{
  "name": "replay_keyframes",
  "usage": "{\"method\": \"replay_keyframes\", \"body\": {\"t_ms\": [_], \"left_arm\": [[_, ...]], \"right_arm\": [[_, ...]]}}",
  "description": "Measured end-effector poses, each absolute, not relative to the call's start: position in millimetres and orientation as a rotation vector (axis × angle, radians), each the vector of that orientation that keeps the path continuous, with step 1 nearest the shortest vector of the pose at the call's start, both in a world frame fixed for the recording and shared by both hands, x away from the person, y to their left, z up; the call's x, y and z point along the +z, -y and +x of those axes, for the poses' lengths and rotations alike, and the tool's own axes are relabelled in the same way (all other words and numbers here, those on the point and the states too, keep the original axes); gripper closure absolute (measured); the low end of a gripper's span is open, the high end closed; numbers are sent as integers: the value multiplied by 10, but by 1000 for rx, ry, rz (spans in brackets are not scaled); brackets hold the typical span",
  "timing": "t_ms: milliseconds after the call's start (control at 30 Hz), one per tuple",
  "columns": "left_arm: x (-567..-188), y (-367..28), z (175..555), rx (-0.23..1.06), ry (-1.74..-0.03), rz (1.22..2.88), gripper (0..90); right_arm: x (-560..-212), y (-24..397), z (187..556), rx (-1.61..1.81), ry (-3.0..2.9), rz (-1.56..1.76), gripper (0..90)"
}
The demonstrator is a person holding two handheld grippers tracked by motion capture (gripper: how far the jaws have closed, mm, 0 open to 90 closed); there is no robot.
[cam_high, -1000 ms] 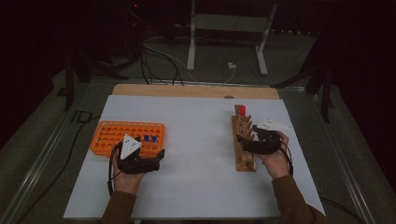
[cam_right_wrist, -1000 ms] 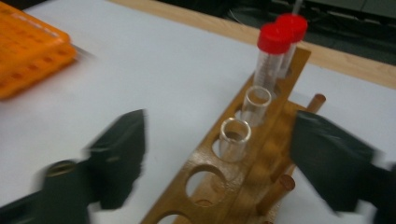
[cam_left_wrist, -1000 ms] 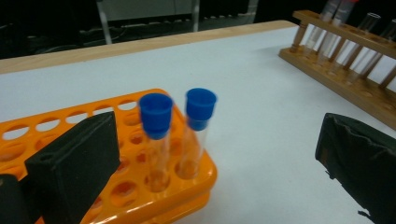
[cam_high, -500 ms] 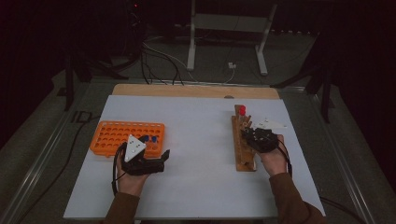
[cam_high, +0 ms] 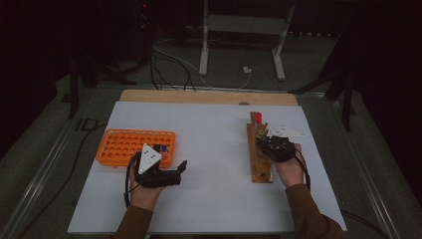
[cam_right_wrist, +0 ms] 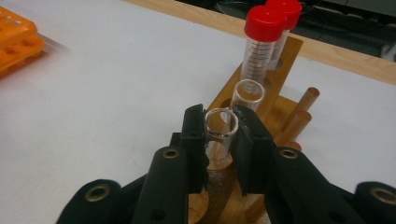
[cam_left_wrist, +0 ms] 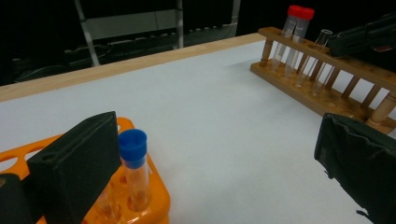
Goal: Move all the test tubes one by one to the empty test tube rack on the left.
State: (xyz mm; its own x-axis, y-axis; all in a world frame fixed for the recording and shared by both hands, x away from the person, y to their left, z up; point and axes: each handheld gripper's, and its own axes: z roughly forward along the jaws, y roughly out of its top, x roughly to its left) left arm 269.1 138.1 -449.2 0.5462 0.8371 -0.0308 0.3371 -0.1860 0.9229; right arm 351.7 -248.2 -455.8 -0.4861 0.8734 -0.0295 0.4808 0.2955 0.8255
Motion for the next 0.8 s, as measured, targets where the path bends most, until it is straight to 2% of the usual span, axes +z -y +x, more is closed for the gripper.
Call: {"method": "replay_keyframes", "body": {"t_ms": [367,800], "left_arm": [[-4459,-1344,2714,603,-958,1763,10],[-4360,-1284,2760,614,-925,1756,10]], "right_arm": [[-4417,2516,3454,1118,-2070,1194,765],[-4045,2544,3347,1167,-2044,1139,765]]}}
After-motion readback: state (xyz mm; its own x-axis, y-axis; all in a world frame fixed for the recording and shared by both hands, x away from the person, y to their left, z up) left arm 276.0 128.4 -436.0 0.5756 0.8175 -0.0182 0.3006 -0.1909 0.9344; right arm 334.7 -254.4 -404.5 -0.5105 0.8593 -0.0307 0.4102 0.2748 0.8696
